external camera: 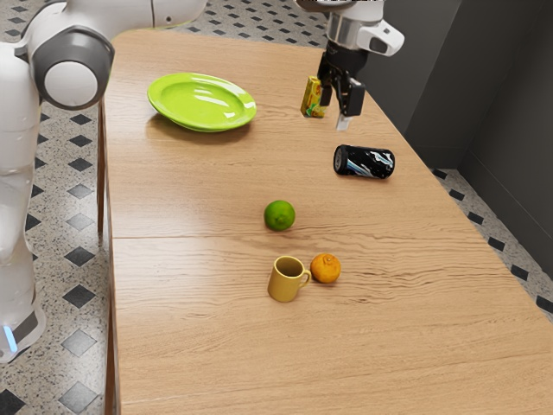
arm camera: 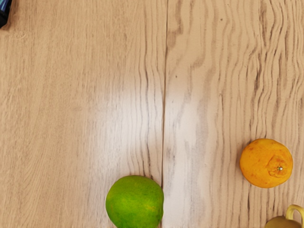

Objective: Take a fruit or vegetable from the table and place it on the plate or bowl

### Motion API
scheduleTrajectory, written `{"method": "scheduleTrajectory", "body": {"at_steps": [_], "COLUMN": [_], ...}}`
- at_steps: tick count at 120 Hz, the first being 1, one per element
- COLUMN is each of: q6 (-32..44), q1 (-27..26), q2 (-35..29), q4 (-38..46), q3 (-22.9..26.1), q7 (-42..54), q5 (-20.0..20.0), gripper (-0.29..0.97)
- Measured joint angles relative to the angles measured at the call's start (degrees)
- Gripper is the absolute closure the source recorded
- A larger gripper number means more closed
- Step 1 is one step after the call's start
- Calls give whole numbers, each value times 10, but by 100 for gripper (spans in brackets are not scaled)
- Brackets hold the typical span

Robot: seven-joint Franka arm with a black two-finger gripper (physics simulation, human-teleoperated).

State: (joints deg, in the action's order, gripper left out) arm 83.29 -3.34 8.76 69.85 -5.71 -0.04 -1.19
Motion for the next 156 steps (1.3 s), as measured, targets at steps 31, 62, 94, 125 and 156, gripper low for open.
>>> {"method": "scheduleTrajectory", "body": {"at_steps": [31, 62, 94, 125, 156], "q6": [-4, 24, 173, 261, 307], "q1": [13, 14, 18, 21, 16], "q2": [-4, -58, -103, -136, -143], "q4": [0, 106, 263, 373, 426], "q3": [-2, 3, -1, 0, 15], "q7": [-1, 31, 102, 169, 215], "q5": [2, 21, 5, 1, -2], "gripper": [0, 0, 0, 0, 0]}}
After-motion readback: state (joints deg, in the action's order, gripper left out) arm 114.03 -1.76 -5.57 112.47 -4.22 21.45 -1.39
